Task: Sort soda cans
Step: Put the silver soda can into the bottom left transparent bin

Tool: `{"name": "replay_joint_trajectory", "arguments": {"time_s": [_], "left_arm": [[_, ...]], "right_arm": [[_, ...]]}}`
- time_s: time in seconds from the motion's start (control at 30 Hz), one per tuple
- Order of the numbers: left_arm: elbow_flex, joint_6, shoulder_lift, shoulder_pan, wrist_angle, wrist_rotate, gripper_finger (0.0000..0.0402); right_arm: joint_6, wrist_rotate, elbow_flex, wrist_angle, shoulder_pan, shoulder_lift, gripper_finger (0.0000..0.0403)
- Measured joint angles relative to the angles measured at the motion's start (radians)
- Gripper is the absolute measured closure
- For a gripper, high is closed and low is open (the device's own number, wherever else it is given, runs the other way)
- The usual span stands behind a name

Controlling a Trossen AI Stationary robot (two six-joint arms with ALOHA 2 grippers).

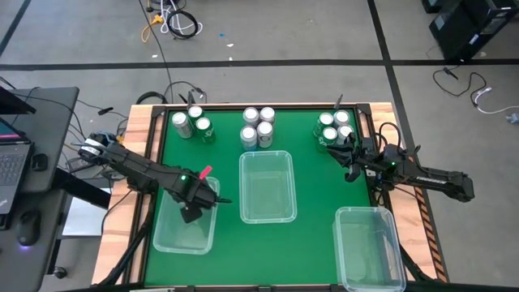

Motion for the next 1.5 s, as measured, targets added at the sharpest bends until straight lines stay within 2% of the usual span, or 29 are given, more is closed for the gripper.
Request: {"name": "replay_joint_trajectory", "arguments": {"time_s": [0.57,0.9,1.1,1.2,1.3,1.4,1.5], "left_arm": [[0.004,-0.008,0.001,0.000,-0.028,0.020,0.0061],[0.110,0.020,0.001,0.000,-0.055,-0.020,0.0061],[0.141,0.047,0.001,0.000,-0.092,-0.008,0.0071],[0.190,0.052,0.001,-0.002,-0.090,-0.006,0.0096],[0.249,0.068,0.001,-0.029,-0.081,-0.011,0.0140],[0.260,0.048,0.001,-0.068,-0.037,0.012,0.0203],[0.219,0.027,0.001,-0.111,0.031,0.070,0.0282]], "right_arm": [[0.000,0.000,0.000,0.002,0.000,0.000,0.0340],[0.000,0.000,0.000,0.002,0.000,0.000,0.0340],[0.000,0.000,0.000,0.002,0.000,0.000,0.0340],[0.000,0.000,0.000,0.002,0.000,0.000,0.0340],[0.000,0.000,0.000,0.002,0.000,0.000,0.0340],[0.000,0.000,0.000,0.002,0.000,0.000,0.0340],[-0.001,0.000,0.000,0.001,0.000,0.000,0.0340]]}}
